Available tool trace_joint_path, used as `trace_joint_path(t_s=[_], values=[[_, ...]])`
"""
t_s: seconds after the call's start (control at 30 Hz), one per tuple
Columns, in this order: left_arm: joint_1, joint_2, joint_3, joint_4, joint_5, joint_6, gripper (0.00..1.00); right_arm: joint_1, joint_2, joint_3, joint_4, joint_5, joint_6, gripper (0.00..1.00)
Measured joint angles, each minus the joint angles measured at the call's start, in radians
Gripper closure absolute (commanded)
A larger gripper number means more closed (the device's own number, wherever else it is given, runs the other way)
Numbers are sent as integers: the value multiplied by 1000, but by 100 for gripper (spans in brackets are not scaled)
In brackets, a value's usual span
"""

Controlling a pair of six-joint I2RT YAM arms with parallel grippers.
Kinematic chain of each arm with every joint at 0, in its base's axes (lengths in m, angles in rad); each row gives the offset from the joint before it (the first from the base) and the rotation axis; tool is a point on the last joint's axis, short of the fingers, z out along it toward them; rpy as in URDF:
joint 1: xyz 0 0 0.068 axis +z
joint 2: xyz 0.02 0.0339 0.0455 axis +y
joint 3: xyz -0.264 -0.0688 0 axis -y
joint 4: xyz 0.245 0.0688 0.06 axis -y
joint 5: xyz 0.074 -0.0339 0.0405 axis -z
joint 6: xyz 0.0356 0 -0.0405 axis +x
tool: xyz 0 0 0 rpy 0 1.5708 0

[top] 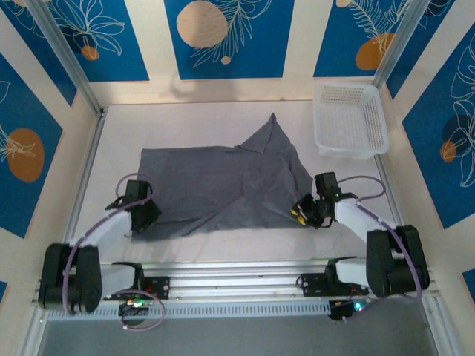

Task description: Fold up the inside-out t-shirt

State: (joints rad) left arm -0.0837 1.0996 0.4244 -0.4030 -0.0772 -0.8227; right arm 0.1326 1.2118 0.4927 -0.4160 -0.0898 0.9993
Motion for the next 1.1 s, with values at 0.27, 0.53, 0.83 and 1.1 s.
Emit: trace_joint_path(t_s=[0.27, 0.53, 0.83, 1.1], values=[[2, -385, -130, -190, 51, -84, 99, 12, -269, -76, -206, 20, 11, 68], [-5, -220, 120, -191, 72, 19, 52, 175, 117, 491, -251, 158, -119, 64], [-112, -7, 446, -94, 131, 260, 22, 227, 792, 1107, -213, 214, -217, 54], [-177, -6, 443, -107, 182, 374, 21, 226, 1025, 1288, -277, 212, -218, 62]])
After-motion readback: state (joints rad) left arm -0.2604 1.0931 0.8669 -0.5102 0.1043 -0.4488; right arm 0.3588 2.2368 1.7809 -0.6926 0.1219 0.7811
